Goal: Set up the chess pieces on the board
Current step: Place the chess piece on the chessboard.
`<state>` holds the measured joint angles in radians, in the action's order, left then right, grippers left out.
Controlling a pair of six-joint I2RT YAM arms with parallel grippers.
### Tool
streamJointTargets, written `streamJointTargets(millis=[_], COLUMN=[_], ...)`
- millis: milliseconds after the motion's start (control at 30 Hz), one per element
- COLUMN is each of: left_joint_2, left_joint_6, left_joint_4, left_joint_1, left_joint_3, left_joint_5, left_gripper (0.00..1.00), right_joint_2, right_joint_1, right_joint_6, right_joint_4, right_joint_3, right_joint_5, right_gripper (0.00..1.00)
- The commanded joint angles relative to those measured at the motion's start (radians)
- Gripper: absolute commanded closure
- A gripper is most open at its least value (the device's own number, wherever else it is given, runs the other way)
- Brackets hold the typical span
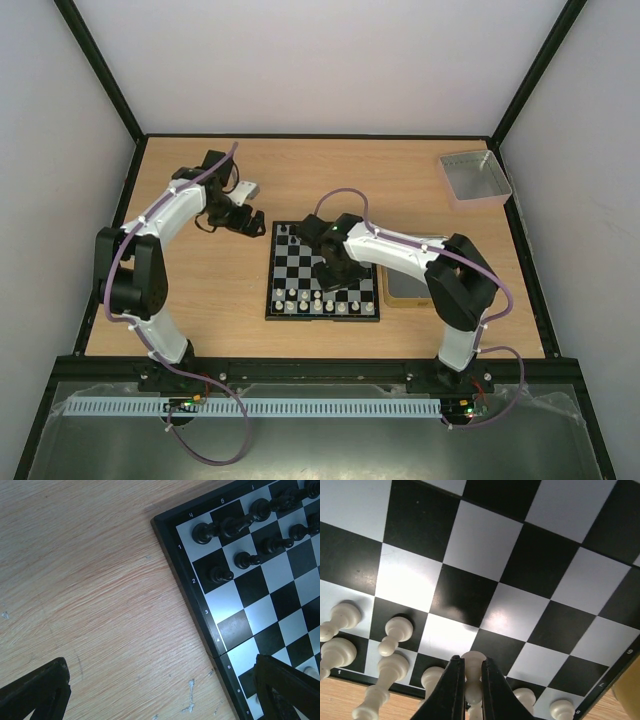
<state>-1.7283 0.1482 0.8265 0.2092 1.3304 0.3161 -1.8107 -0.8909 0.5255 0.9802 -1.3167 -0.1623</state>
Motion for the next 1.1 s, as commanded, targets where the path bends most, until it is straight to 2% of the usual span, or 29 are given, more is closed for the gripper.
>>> streamJointTargets(millis=[0,1067], left_joint_2=[0.042,0.038], left_joint_6=[-0.001,-0.001], left_joint_4=[0.005,0.006], left_joint_1=[0.006,0.018], left_joint_3=[-0.016,-0.010], left_joint_5=[-0.011,-0.020], left_gripper=[0.01,0.01], right_joint_2=[-0.005,-0.063], right_joint_1=[-0.009,-0.027], right_joint_6=[-0.004,0.016], right_joint_4=[-0.037,-0.079], right_joint_3=[0.018,0.032], right_joint_5=[-0.017,-0.047], right_gripper=[0.96,0.91])
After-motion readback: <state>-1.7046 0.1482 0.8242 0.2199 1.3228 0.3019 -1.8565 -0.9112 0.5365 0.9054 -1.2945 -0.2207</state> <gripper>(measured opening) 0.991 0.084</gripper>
